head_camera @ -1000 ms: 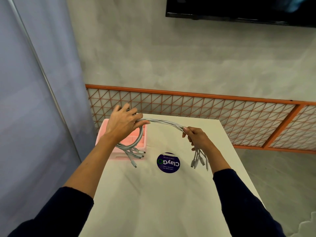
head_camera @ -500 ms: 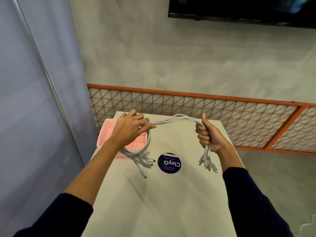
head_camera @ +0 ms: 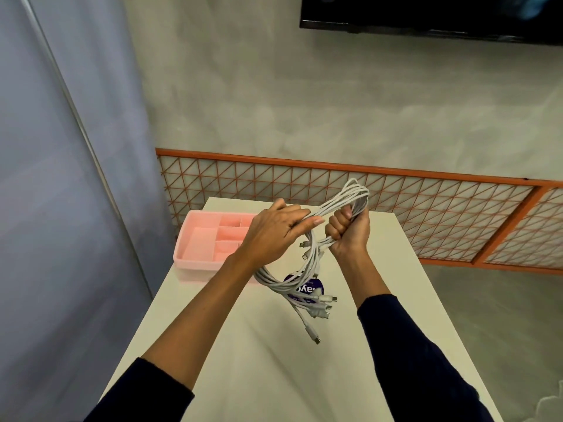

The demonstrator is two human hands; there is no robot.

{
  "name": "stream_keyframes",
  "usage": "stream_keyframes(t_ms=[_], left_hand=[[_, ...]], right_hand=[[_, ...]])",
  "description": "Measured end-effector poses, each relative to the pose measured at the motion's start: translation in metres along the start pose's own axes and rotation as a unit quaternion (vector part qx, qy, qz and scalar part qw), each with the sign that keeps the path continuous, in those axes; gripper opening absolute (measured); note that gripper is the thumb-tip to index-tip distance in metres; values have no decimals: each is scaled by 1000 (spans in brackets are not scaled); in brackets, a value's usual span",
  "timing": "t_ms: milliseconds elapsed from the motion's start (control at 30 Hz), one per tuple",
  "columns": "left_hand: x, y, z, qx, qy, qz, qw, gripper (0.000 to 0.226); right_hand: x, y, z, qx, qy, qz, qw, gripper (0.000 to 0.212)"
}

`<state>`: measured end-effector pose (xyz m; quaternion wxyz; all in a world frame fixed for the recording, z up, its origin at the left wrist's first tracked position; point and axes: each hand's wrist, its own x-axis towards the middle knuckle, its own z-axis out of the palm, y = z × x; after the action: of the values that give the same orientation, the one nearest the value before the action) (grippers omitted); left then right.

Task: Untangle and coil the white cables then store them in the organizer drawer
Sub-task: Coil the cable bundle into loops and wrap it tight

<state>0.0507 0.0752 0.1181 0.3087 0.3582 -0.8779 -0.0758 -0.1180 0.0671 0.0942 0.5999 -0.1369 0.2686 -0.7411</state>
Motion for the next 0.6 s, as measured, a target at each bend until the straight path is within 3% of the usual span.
stream_keyframes(t_ms=[200, 333, 600], left_hand=[[2, 10, 0, -32, -92, -22, 995, 38], [4, 4, 1, -55, -102, -37, 993, 37], [3, -4, 10, -116, -150, -40, 981, 30]], right_hand=[[-8, 8, 1, -22, 72, -49, 996, 56], [-15, 13, 7, 15, 59, -9, 998, 57], [-20, 20, 6, 34, 159, 71, 984, 61]])
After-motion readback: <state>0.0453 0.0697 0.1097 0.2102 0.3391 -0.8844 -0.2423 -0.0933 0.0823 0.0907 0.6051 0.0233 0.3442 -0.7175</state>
